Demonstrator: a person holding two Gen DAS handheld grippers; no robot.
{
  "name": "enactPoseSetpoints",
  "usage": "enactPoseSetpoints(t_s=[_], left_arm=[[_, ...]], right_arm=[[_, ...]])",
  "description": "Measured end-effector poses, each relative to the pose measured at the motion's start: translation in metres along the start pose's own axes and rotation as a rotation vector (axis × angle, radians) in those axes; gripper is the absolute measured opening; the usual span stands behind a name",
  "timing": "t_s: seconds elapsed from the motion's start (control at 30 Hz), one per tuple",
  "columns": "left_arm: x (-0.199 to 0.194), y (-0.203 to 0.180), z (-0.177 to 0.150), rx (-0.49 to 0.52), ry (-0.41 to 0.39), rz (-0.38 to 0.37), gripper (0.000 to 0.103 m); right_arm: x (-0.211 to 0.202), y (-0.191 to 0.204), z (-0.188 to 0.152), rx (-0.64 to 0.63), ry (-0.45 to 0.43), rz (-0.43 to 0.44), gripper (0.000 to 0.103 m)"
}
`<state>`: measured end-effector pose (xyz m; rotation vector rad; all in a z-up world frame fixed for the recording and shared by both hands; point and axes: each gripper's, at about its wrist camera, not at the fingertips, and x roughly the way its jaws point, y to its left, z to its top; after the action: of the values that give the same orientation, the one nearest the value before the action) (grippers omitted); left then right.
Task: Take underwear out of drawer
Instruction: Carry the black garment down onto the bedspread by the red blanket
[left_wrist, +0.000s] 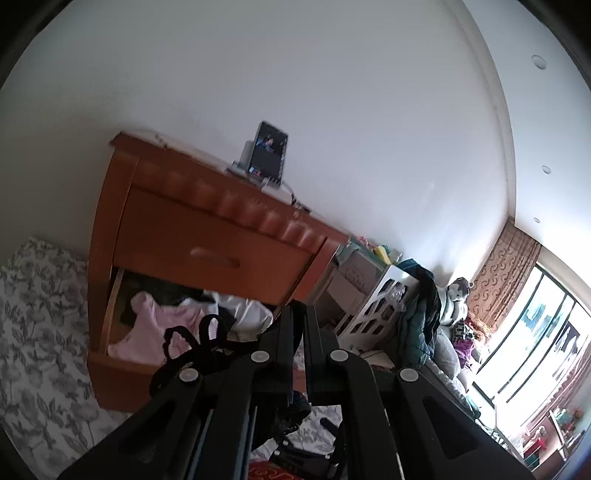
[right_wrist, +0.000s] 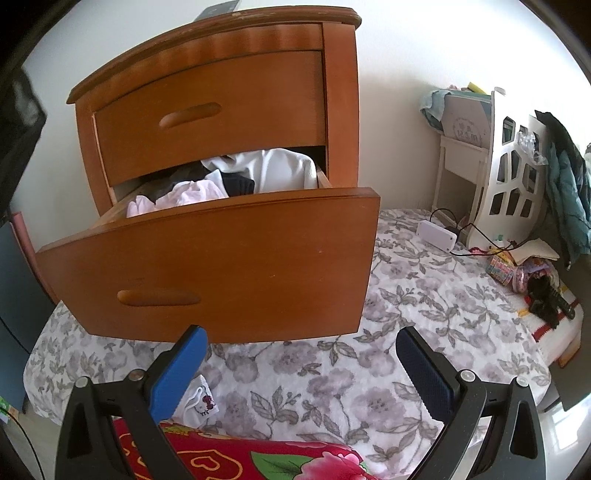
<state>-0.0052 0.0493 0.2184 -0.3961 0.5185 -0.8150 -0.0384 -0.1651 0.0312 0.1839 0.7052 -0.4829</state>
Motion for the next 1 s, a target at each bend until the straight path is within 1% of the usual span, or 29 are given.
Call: enactPoseSetpoints(t_s=[0.2,0.3,0.43,0.6,0.73,0.8,1.0], left_arm=[[0.006,0.020,-0.038,-0.064,0.043,-0.008,0.004],[0.015,0.031,-0.055,-0.101,0.086,0.004,0.004],[0.030,0.040,-0.071,-0.128,0.139,0.033,0.004],[0.050,0.039,-0.091,-0.101,0.209,0.079,0.004],[0.068,0.043,-0.106,-0.113,0.259,0.088,0.004],[0.077,0.048,-0.115,-0.115,0.284,0.120,0.004],[0.098,0.068,-0.138,-0.167,0.380,0.169,0.004]], right_arm=[[0.001,0.000,-0.001,-0.003,0.005,0.000,0.103],[0.001,0.001,0.000,-0.003,0.005,0.000,0.103],[0.001,0.001,0.000,-0.003,0.006,0.000,0.103],[0.002,0.001,-0.001,-0.007,0.011,0.000,0.103],[0.002,0.001,-0.001,-0.007,0.013,0.001,0.103],[0.002,0.000,-0.001,-0.006,0.016,0.002,0.103],[0.003,0.001,-0.001,-0.006,0.020,0.002,0.103]])
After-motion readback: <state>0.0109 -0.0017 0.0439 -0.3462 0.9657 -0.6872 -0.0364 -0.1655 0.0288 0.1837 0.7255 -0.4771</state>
